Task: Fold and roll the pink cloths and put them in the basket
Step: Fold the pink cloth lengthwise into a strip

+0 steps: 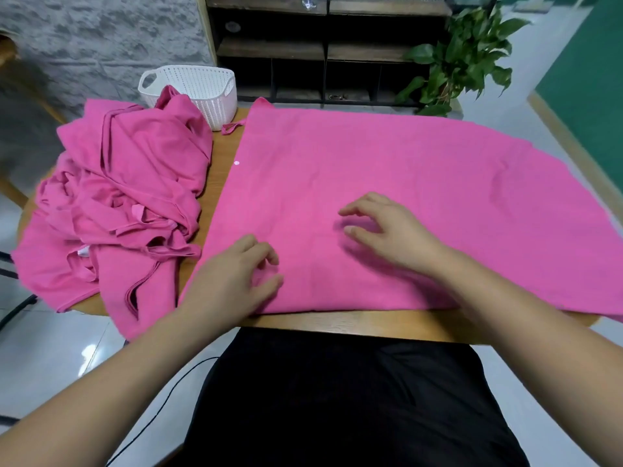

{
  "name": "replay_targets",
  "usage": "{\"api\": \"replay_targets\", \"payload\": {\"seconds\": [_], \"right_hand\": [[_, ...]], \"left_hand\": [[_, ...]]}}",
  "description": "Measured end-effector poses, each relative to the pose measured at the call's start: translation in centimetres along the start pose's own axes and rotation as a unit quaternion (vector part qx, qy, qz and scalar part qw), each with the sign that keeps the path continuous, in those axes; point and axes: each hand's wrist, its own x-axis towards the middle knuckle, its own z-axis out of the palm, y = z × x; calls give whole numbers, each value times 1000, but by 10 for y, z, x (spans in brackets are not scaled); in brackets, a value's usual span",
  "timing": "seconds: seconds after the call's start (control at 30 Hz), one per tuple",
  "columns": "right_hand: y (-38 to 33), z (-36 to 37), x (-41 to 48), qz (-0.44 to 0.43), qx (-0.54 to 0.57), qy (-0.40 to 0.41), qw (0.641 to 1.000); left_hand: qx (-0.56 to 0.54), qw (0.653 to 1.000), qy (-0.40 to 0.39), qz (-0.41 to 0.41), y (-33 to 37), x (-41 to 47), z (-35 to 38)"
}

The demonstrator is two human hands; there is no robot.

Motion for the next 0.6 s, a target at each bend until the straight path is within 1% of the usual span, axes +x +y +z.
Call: {"api": "replay_targets", "payload": {"seconds": [0.1,0.17,0.23,0.3,0.47,0.53,0.6], "right_hand": [[-3,-8,-51,30,27,59,997],[-6,-11,-83,45,29,82,995],[-9,-13,-111,46,15,84,995],[-9,-13,-134,45,-5,74,996],[0,-2,-163,10,-77,65,995],[4,2,-165,10,-96,72,993],[9,4,-163,18,-117,82,990]], "left_hand": [[-45,993,-66,88,22,8,18],[-61,984,-105,129,35,12,30],[-49,979,-120,157,46,18,40],[-15,977,-119,178,52,23,48],[40,976,-99,190,55,28,58],[17,980,-90,177,52,31,57],[-48,986,-85,138,50,34,51]]}}
